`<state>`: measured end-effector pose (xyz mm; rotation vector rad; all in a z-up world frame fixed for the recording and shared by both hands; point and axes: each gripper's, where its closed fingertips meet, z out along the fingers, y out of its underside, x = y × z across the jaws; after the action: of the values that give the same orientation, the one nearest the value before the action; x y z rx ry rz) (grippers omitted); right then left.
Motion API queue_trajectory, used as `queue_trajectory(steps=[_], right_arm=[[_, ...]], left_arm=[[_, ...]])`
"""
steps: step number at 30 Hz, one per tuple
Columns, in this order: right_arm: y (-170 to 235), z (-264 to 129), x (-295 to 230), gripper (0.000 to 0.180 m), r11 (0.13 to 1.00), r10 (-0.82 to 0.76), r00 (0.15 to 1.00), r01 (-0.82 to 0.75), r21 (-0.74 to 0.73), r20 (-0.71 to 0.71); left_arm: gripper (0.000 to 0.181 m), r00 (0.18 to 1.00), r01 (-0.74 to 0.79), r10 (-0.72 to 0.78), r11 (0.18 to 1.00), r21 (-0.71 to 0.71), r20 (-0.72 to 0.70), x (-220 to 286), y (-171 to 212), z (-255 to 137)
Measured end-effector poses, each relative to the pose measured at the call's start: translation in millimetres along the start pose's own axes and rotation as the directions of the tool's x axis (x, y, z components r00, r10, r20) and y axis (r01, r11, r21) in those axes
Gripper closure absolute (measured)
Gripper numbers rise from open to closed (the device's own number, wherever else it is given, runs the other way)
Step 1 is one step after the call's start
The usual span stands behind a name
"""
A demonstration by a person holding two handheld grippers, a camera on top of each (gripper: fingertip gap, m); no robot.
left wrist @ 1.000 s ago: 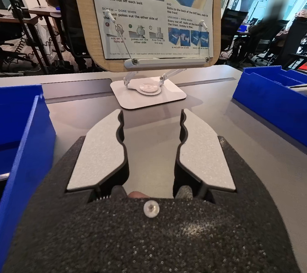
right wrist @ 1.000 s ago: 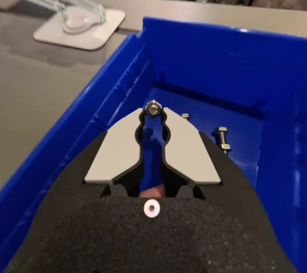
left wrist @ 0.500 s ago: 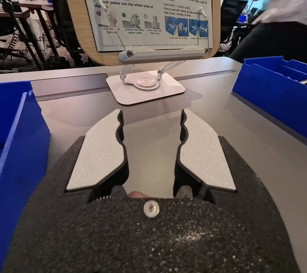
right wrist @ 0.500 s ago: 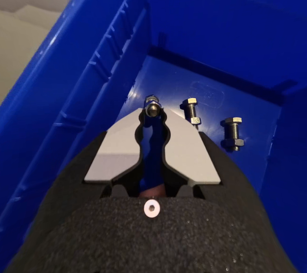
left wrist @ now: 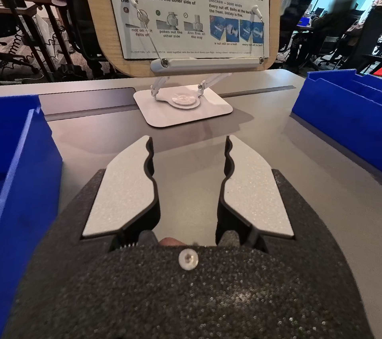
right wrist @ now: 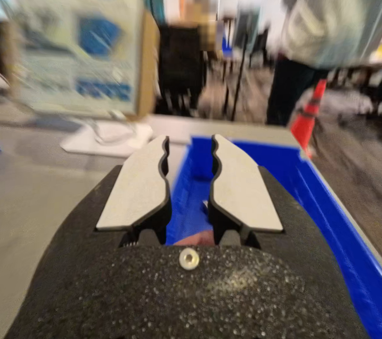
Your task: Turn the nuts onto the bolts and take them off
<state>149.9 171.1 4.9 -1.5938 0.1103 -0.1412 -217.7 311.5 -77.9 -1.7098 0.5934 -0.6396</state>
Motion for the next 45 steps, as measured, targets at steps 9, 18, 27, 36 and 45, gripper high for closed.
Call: queue_trajectory(steps=[9,18,27,36,45], right_arm=[[70.8,-25.0,-227.8,0.132,0.995,-0.094,0.907,0.1,0.009,0.409],[84.1,-30.5,-225.4,0.134,0.989,-0.135,0.901,0.148,-0.002,0.412],[85.9,-28.1,-223.5,0.134,0.993,-0.09,0.901,0.115,-0.035,0.425],[89.5,-34.8,-240.5,0.137,0.988,-0.116,0.867,0.149,-0.031,0.485],[91.1,-35.5,-241.9,0.14,0.989,-0.106,0.86,0.145,-0.041,0.5]], left_arm=[[0.115,1.0,-0.003,0.002,0.999,-0.05,-0.017,5.7,12.5,5.0],[0.117,0.995,-0.003,-0.009,0.993,-0.119,-0.102,28.6,21.1,3.0],[0.119,0.966,-0.258,0.228,0.869,-0.421,-0.12,-38.2,-49.0,-138.2],[0.122,0.987,-0.008,0.151,0.413,-0.911,0.059,-189.6,61.9,-171.6],[0.129,0.984,0.105,0.114,0.268,-0.958,0.14,-221.7,109.8,-165.6]])
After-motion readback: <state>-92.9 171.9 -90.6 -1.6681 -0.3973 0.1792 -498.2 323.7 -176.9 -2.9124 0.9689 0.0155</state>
